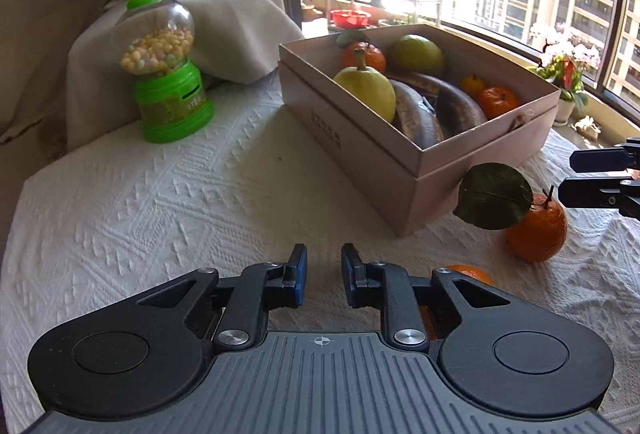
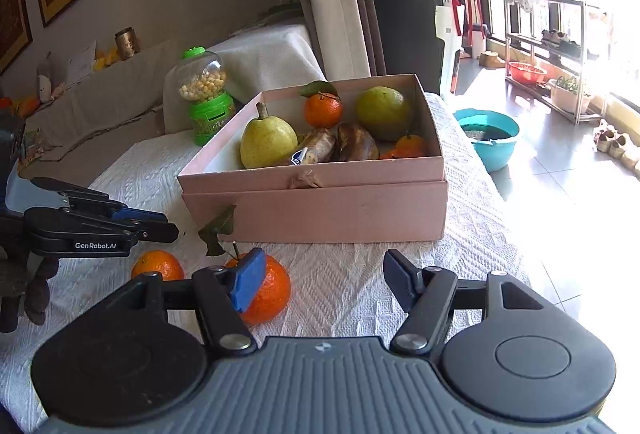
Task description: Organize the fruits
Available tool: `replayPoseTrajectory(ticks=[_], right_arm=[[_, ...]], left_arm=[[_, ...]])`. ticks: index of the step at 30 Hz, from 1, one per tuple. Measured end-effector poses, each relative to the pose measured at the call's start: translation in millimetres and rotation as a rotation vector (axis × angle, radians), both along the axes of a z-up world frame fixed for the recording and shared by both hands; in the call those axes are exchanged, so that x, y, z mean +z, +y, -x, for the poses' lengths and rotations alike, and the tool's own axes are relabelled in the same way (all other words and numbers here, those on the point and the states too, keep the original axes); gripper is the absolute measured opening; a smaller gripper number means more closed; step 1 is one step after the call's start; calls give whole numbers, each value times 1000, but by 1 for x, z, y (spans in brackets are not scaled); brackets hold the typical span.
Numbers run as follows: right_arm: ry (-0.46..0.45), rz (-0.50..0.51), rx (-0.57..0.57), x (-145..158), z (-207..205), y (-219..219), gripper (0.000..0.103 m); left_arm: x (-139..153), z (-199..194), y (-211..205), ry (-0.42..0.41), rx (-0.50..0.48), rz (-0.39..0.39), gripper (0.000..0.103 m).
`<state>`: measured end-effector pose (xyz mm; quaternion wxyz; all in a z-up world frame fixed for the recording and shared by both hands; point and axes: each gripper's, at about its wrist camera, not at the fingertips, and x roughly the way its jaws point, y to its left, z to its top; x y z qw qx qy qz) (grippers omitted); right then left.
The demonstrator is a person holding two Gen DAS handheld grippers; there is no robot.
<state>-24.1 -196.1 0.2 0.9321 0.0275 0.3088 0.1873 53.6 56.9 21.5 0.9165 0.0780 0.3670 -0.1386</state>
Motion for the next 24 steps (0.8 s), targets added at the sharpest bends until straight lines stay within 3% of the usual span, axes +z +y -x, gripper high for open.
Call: replayPoseTrajectory(ticks=[2, 4, 5, 7, 9, 17, 24], right_arm=[[-25, 17, 59, 13, 5, 11, 62], [-42, 83, 128, 28, 8, 35, 36], [-38, 99, 157, 33, 7, 47, 32], [1, 105, 198, 36, 2, 71, 19], [60, 119, 218, 31, -8, 101, 14], [218, 176, 94, 3, -53, 172, 12], [231, 224, 16, -5, -65, 186, 12]], left_arm=[[2, 2, 20, -15, 67, 43, 23], [3, 2, 41, -26, 135, 93, 23], [3, 3, 49, -32, 158, 113, 23], [3, 6, 62, -42, 182, 158, 24], [4, 9, 69, -51, 185, 203, 24], [5, 19, 89, -85, 168, 283, 24], [5, 18, 108, -89, 186, 363, 24]])
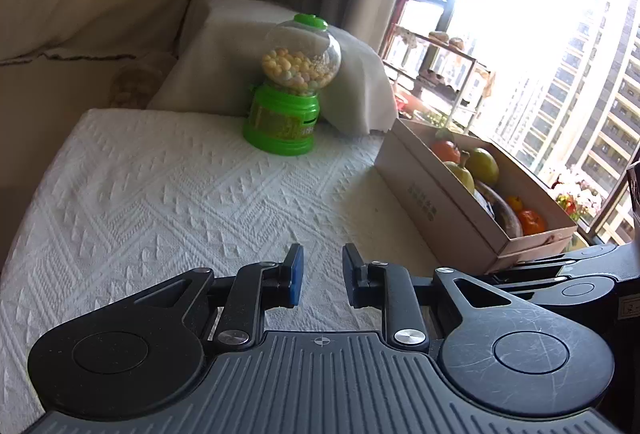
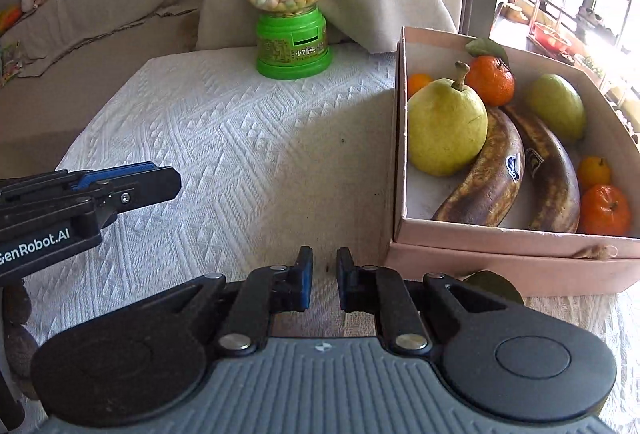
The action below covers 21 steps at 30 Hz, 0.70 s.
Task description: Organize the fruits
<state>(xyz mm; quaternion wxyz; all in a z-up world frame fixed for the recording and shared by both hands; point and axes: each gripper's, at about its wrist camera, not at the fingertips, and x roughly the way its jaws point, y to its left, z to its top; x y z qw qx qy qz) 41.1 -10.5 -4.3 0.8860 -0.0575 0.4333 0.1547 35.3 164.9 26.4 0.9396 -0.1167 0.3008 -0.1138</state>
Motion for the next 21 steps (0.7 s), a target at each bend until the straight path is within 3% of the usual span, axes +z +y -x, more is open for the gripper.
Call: replayPoseTrajectory(ticks=[5, 7, 10, 13, 16, 21], right_arm=[[8, -6, 48, 1, 0, -4, 12], [4, -3, 111, 1, 6, 4, 1], [68, -158, 264, 11, 21, 2, 0], [-3, -188, 354, 33, 43, -8, 0], [-59, -118, 336, 43, 48, -21, 0], [-100, 2, 288, 22, 37, -17, 5]], left_arm=[[-1, 1, 2, -8, 3, 22, 24], [0, 2, 1, -12, 5, 21, 24], [3, 4, 0, -18, 22, 1, 24], [5, 5, 0, -14, 41, -5, 24], [7, 4, -4, -12, 38, -2, 24], [8, 4, -18, -8, -8, -18, 24]])
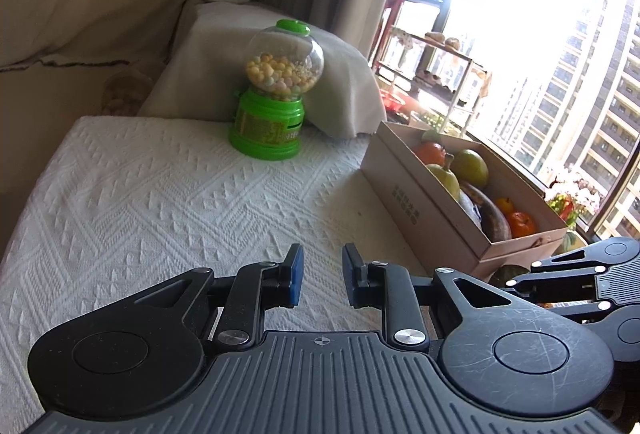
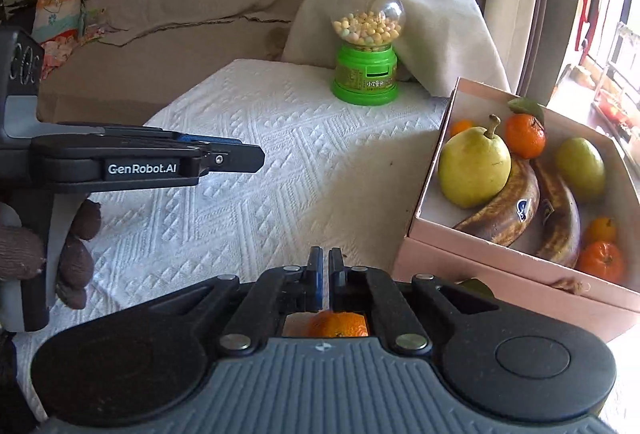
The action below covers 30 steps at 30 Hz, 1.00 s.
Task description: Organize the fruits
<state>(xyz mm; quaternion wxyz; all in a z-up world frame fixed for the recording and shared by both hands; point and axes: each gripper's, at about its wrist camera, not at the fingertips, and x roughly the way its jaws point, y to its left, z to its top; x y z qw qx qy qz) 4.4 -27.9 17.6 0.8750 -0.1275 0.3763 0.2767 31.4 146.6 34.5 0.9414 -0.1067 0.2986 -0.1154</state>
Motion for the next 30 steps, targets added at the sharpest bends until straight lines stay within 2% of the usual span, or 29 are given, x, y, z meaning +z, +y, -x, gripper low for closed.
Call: replayPoseTrajectory(ticks=[6, 12, 16, 21, 23, 24, 27, 30], right_arm=[[29, 52, -35, -27, -25, 14, 5], [26, 47, -39, -26, -30, 13, 10], [71, 8, -71, -23, -36, 8, 11], [77, 14, -70, -23, -39, 11, 11], [68, 14, -74, -22, -36, 11, 7], [67, 6, -72, -21, -33, 10, 0], [59, -62, -44, -9, -17, -3, 0], [-49, -128, -40, 25, 11, -35, 0]], left_arm=[[-2, 1, 2, 0, 13, -12, 24], [-8, -3, 5, 16, 10, 5, 24], [-8, -3, 5, 16, 5, 9, 24], [-8, -3, 5, 18, 15, 7, 24], [-6, 0, 4, 15, 22, 0, 24], [-5, 2, 3, 12, 25, -6, 24], [-2, 8, -1, 10, 34, -27, 24], [3, 13, -10, 13, 30, -45, 24]])
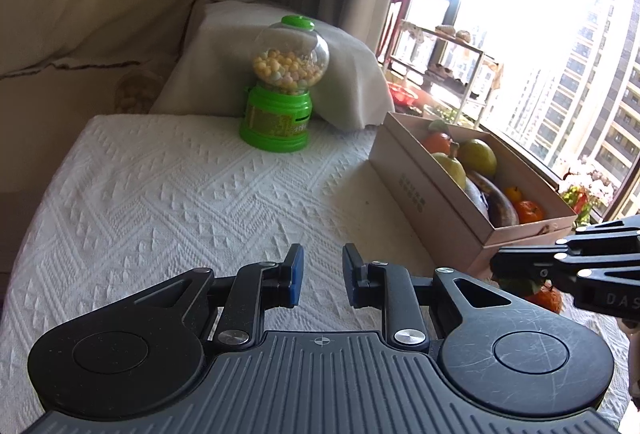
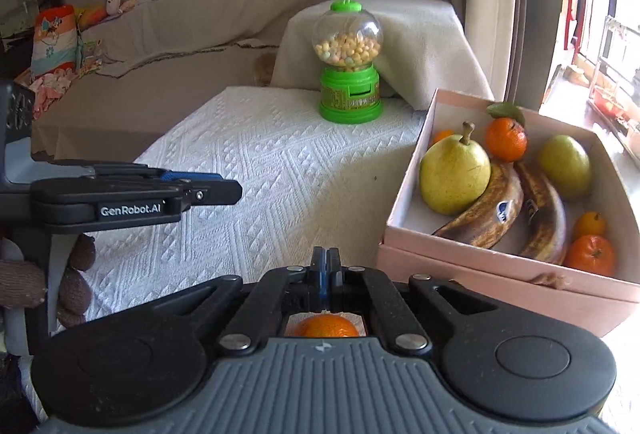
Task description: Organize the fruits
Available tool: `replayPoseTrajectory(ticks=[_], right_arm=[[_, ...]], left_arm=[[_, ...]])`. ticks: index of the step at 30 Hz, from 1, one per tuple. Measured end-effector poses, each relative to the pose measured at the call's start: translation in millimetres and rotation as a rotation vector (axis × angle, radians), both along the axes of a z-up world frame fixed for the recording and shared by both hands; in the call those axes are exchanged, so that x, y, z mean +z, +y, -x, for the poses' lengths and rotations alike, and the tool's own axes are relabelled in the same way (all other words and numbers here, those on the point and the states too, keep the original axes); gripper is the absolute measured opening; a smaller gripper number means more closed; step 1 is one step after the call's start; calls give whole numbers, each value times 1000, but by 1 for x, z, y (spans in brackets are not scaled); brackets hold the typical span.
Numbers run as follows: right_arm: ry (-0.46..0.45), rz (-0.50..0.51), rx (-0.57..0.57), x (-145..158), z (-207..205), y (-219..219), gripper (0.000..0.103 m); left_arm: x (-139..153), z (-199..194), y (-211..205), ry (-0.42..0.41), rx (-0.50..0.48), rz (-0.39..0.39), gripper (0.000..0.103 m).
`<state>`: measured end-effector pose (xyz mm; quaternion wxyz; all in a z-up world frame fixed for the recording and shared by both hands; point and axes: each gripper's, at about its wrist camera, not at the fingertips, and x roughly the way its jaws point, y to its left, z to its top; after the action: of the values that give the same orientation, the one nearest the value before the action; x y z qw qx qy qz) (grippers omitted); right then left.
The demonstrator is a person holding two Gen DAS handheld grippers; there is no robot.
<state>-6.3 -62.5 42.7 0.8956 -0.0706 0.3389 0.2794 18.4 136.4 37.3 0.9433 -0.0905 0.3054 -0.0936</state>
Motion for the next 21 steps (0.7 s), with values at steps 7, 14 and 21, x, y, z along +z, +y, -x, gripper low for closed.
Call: replayPoseTrajectory(ticks=[7, 14, 21], right_arm=[[-279, 4, -419, 46, 22, -120, 3], [-164, 359, -823, -7, -6, -210, 67], [-195, 121, -524, -8, 13, -170, 68]], left_arm=[[17, 19, -46, -37, -153, -27, 24], [12, 35, -103, -24, -322, -133, 24], [1, 34, -124, 0, -320, -234, 26]])
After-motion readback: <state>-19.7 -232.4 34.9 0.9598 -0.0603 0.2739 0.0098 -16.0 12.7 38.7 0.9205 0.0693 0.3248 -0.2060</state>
